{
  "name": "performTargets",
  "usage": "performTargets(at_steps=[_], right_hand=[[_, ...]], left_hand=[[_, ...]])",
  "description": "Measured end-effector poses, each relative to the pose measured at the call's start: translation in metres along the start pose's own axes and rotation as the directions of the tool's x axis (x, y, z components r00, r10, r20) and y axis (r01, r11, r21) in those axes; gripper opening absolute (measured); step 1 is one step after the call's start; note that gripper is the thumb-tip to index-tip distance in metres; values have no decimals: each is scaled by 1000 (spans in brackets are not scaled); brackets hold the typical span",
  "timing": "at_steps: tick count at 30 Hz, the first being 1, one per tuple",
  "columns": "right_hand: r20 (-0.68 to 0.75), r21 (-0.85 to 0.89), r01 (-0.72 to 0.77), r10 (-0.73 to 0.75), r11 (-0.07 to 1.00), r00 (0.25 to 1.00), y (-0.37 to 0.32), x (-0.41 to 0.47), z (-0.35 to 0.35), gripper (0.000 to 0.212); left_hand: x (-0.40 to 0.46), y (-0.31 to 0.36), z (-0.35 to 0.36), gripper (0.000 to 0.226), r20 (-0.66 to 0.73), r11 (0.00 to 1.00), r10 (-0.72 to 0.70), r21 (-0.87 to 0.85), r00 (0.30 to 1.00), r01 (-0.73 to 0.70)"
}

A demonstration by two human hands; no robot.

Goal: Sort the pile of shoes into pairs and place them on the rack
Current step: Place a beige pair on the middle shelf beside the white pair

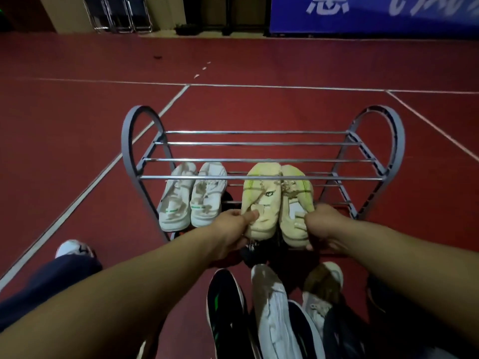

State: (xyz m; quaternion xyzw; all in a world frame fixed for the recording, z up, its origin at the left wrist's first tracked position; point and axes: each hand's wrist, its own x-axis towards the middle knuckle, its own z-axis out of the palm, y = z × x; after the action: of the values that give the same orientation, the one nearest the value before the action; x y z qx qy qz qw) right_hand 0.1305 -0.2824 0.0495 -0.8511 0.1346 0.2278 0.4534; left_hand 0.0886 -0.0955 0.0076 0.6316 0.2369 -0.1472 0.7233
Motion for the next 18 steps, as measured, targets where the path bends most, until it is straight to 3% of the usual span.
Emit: performTargets(at_steps=[2,4,7,10,15,18], right_hand=[[-29,-57,35,-36,998,999,-10,28,2,34],[10,-127,25,-23,992,1000,-17,47,7,32],[128,-218,-41,70,975,989,-22,52,17,25],[114,-240,-112,142,964,983,-19,58,27,44],[20,-20,-131,131,991,991,-25,73,36,40],[-22,-29,-86,86,996,996,-29,80,39,47]], left_hand=[[22,-4,3,31,-142,1000,-6,3,990,6],[35,-19,7,39,-261,992,-51,-123,964,19],[42,-48,12,43,-184,941,-189,-315,965,124],[42,-60,17,30,-87,880,-234,-443,968,173],[60,-53,10,26,-219,887,-190,-456,957,72],[69,-47,1,30,-239,893,-205,-443,949,82]])
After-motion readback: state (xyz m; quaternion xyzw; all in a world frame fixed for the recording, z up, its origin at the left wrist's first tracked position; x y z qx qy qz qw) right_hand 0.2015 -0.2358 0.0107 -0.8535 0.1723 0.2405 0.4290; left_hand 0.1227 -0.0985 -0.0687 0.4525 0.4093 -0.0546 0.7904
